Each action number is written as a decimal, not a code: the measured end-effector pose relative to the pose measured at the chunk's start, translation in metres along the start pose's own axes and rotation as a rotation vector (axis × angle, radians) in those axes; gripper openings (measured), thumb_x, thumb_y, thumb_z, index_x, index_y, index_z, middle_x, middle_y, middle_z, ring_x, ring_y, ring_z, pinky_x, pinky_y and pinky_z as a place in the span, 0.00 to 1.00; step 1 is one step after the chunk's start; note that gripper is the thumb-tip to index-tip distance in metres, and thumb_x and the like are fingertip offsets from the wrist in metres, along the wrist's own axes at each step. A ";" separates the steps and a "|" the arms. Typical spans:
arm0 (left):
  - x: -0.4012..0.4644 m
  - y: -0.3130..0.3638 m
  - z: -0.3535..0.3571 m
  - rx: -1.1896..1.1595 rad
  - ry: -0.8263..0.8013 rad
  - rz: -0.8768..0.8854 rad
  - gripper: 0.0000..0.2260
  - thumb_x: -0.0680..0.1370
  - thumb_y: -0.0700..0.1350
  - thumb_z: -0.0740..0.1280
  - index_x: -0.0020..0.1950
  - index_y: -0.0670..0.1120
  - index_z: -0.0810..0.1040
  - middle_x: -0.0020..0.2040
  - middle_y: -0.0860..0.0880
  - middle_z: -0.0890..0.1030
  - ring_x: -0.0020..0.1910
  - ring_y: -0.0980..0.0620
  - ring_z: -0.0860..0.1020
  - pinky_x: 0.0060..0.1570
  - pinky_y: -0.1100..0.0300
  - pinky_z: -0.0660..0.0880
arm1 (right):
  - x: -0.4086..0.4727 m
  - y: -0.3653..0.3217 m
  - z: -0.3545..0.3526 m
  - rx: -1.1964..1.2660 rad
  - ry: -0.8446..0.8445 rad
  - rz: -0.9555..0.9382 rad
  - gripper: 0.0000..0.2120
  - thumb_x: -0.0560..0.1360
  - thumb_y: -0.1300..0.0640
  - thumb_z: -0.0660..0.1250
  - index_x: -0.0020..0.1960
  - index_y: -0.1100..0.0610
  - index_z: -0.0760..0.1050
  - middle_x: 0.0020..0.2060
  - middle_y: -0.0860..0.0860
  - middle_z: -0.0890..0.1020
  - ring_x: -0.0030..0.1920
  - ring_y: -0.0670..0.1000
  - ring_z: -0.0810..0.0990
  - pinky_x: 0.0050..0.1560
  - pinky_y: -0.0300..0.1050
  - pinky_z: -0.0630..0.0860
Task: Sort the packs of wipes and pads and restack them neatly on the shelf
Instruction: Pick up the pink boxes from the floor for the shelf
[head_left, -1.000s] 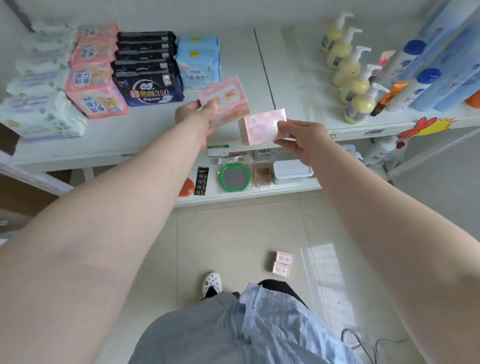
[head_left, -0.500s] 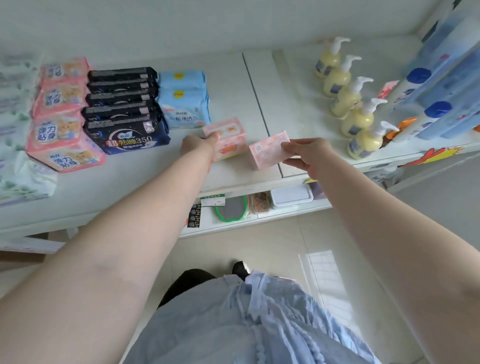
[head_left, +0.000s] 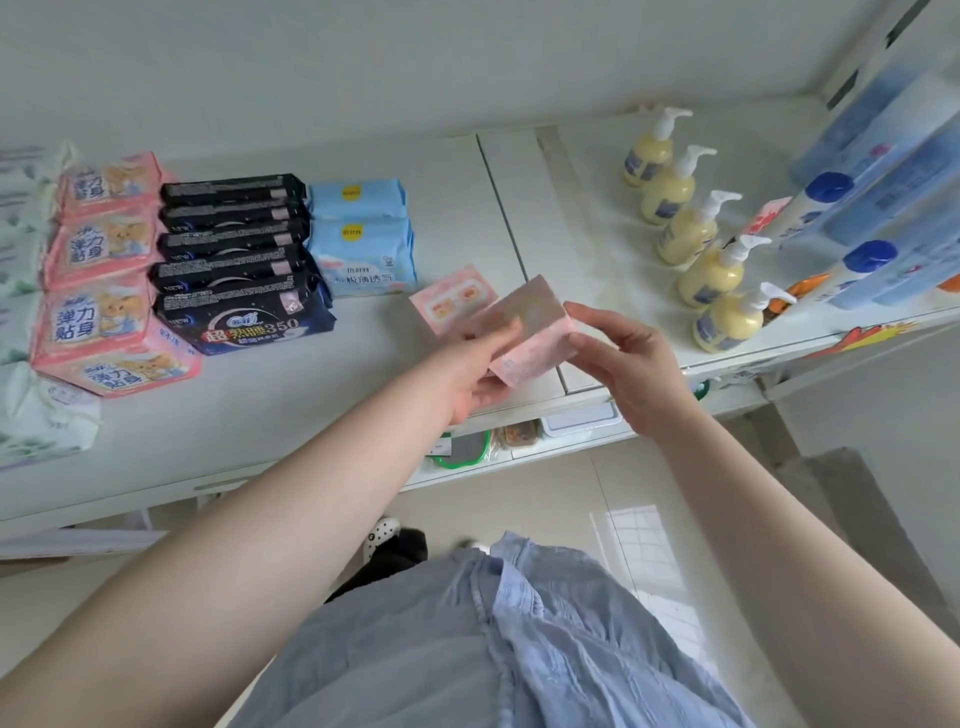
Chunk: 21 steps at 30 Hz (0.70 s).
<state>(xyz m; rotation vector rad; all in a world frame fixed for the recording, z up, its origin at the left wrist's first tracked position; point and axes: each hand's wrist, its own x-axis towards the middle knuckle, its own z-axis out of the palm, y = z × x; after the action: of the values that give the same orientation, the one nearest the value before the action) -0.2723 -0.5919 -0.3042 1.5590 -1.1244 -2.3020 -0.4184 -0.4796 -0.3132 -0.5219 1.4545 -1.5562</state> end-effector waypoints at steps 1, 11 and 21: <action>0.002 -0.001 -0.002 0.012 0.029 0.125 0.22 0.73 0.48 0.74 0.64 0.47 0.71 0.52 0.50 0.80 0.54 0.48 0.80 0.51 0.52 0.78 | -0.001 -0.003 0.001 0.004 -0.030 0.003 0.16 0.68 0.55 0.74 0.54 0.57 0.81 0.52 0.52 0.84 0.52 0.52 0.82 0.55 0.47 0.79; -0.004 -0.002 -0.007 0.237 0.207 0.759 0.33 0.62 0.46 0.80 0.63 0.51 0.69 0.60 0.45 0.75 0.54 0.53 0.79 0.51 0.61 0.79 | 0.014 -0.018 0.008 -0.091 -0.119 0.035 0.13 0.74 0.53 0.68 0.57 0.54 0.80 0.50 0.52 0.84 0.55 0.51 0.82 0.54 0.48 0.78; -0.010 -0.041 -0.027 0.190 0.396 0.364 0.31 0.72 0.57 0.72 0.67 0.51 0.61 0.66 0.47 0.64 0.60 0.49 0.72 0.63 0.55 0.70 | 0.029 0.000 -0.007 -0.324 -0.376 0.046 0.28 0.65 0.73 0.73 0.63 0.60 0.73 0.58 0.56 0.81 0.59 0.53 0.80 0.57 0.48 0.77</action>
<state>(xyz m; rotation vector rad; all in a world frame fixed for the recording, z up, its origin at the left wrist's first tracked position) -0.2339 -0.5711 -0.3279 1.6139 -1.4025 -1.6114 -0.4382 -0.4994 -0.3227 -0.9119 1.4134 -1.1146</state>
